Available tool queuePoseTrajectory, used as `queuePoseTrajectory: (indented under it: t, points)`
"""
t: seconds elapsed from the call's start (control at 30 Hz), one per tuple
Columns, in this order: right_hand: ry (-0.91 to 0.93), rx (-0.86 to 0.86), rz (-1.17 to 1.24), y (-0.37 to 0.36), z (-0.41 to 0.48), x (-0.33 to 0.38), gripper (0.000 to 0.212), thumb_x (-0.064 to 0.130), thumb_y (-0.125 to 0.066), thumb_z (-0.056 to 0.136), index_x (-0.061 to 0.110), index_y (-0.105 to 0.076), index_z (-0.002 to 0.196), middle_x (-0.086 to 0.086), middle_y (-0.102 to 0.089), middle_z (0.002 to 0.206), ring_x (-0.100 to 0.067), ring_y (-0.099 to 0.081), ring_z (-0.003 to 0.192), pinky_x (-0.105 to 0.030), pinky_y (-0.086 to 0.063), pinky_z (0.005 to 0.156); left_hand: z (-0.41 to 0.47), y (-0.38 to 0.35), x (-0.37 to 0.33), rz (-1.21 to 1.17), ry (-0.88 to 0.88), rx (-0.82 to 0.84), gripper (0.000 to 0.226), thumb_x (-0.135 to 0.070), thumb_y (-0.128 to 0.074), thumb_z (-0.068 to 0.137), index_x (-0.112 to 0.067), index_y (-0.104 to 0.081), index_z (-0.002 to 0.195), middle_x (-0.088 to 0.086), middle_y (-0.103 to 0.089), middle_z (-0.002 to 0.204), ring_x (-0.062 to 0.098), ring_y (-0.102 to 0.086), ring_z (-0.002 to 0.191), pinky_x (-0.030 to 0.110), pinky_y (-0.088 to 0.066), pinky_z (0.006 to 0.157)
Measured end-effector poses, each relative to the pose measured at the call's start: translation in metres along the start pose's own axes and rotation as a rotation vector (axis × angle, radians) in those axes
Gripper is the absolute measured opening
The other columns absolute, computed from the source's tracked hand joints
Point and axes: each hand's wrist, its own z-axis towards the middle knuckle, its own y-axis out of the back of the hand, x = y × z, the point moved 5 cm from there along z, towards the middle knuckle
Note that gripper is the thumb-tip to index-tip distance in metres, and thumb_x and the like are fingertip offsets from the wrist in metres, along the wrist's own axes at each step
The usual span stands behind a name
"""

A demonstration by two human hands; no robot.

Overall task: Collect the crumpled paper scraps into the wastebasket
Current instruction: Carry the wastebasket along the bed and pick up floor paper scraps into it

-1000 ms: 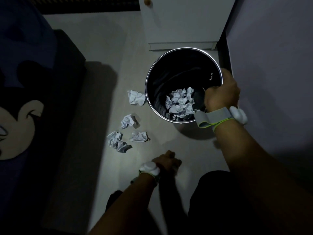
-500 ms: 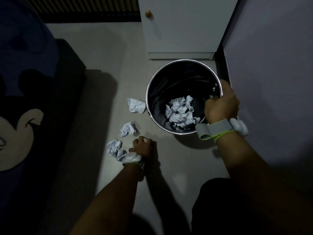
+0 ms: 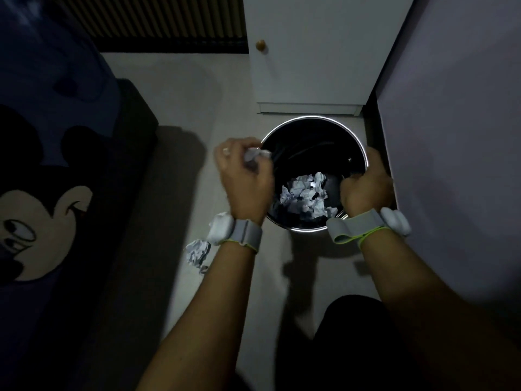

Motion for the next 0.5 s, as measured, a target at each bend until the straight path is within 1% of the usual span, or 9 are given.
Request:
queuePoseTrajectory:
  t: [0.07, 0.1, 0.13, 0.2, 0.27, 0.3, 0.37, 0.43, 0.5]
  points:
    - [0.003, 0.039, -0.012, 0.0, -0.001, 0.001, 0.051, 0.009, -0.046, 0.084, 0.031, -0.047, 0.129, -0.017, -0.065, 0.109, -0.041, -0.06, 0.097, -0.032, -0.04, 0.072, -0.009, -0.027, -0.019, -0.031, -0.053, 0.17, 0.018, 0.004, -0.064, 0.075, -0.008, -0.067, 0.088, 0.016, -0.056, 0.101, 0.002, -0.046, 0.099, 0.01, -0.037, 0.087]
    - [-0.015, 0.059, -0.023, -0.002, -0.001, 0.001, 0.052, 0.009, -0.047, 0.084, 0.031, -0.045, 0.131, -0.017, -0.063, 0.11, -0.041, -0.059, 0.099, -0.034, -0.043, 0.074, -0.018, -0.043, -0.02, -0.044, -0.043, 0.28, 0.018, 0.003, -0.063, 0.075, -0.007, -0.068, 0.09, 0.017, -0.054, 0.104, 0.002, -0.047, 0.1, 0.008, -0.036, 0.089]
    - [-0.032, 0.082, -0.035, -0.003, -0.003, -0.001, 0.055, 0.01, -0.048, 0.083, 0.032, -0.042, 0.133, -0.018, -0.062, 0.112, -0.042, -0.059, 0.101, -0.037, -0.046, 0.078, -0.029, -0.057, -0.016, -0.05, -0.001, 0.411, 0.02, -0.001, -0.062, 0.075, -0.008, -0.069, 0.093, 0.016, -0.052, 0.108, 0.008, -0.05, 0.102, 0.01, -0.038, 0.092]
    - [-0.043, 0.115, -0.026, -0.004, -0.007, -0.002, 0.061, 0.011, -0.054, 0.082, 0.034, -0.038, 0.135, -0.017, -0.06, 0.117, -0.042, -0.059, 0.104, -0.043, -0.049, 0.085, -0.054, -0.077, 0.002, 0.037, 0.094, 0.691, 0.032, -0.023, -0.06, 0.074, -0.015, -0.07, 0.103, 0.015, -0.054, 0.119, 0.023, -0.05, 0.117, 0.027, -0.042, 0.102]
    - [-0.051, 0.118, -0.022, -0.005, -0.011, -0.003, 0.062, 0.012, -0.058, 0.082, 0.033, -0.037, 0.136, -0.017, -0.058, 0.121, -0.041, -0.058, 0.106, -0.044, -0.048, 0.088, -0.069, -0.083, 0.019, 0.186, 0.167, 0.917, 0.044, -0.041, -0.058, 0.071, -0.027, -0.069, 0.112, 0.013, -0.051, 0.135, 0.027, -0.037, 0.136, 0.04, -0.035, 0.111]
    - [-0.06, 0.104, -0.028, -0.004, -0.012, -0.005, 0.062, 0.011, -0.058, 0.082, 0.032, -0.037, 0.137, -0.018, -0.058, 0.122, -0.041, -0.057, 0.107, -0.042, -0.047, 0.087, -0.071, -0.081, 0.021, 0.21, 0.166, 0.969, 0.042, -0.042, -0.061, 0.073, -0.03, -0.07, 0.112, 0.011, -0.049, 0.14, 0.026, -0.033, 0.139, 0.041, -0.031, 0.114]
    - [-0.064, 0.068, -0.037, -0.006, -0.013, -0.004, 0.062, 0.007, -0.053, 0.083, 0.032, -0.039, 0.137, -0.019, -0.058, 0.121, -0.042, -0.057, 0.105, -0.041, -0.047, 0.085, -0.061, -0.066, 0.018, 0.146, 0.123, 0.903, 0.031, -0.039, -0.061, 0.078, -0.029, -0.073, 0.105, 0.008, -0.051, 0.137, 0.024, -0.038, 0.135, 0.036, -0.031, 0.112]
    - [-0.062, 0.044, -0.03, -0.009, -0.016, 0.0, 0.059, 0.006, -0.05, 0.083, 0.032, -0.042, 0.136, -0.02, -0.06, 0.118, -0.043, -0.058, 0.104, -0.042, -0.047, 0.084, -0.038, -0.038, 0.019, 0.052, 0.106, 0.646, 0.027, -0.036, -0.056, 0.079, -0.024, -0.076, 0.093, 0.004, -0.06, 0.119, 0.02, -0.052, 0.119, 0.028, -0.038, 0.102]
    - [-0.057, 0.034, -0.029, -0.013, -0.018, 0.005, 0.057, 0.007, -0.05, 0.082, 0.033, -0.044, 0.132, -0.02, -0.062, 0.116, -0.043, -0.059, 0.102, -0.043, -0.047, 0.083, -0.017, -0.003, 0.04, 0.015, 0.14, 0.329, 0.023, -0.027, -0.052, 0.079, -0.02, -0.074, 0.085, -0.002, -0.062, 0.098, 0.019, -0.058, 0.101, 0.032, -0.044, 0.095]
